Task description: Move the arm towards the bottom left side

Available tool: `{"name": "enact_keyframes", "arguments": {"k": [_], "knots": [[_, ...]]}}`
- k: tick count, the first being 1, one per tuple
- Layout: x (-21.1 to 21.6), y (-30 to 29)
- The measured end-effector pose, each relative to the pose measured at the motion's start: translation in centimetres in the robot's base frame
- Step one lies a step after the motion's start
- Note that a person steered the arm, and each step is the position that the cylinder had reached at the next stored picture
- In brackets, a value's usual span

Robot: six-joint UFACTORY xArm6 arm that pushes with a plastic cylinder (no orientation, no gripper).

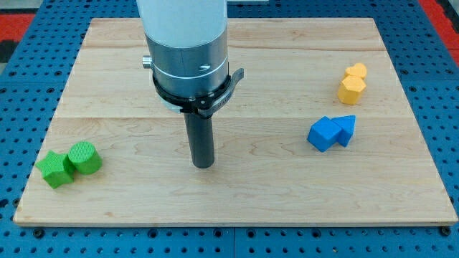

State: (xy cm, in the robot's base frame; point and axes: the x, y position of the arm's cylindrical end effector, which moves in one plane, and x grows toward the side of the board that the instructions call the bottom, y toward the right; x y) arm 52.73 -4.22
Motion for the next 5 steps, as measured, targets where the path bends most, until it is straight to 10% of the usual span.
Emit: {"name": "enact_keyframes", "arguments": {"k": [5], "knots": [[1.6,-4.0]]}}
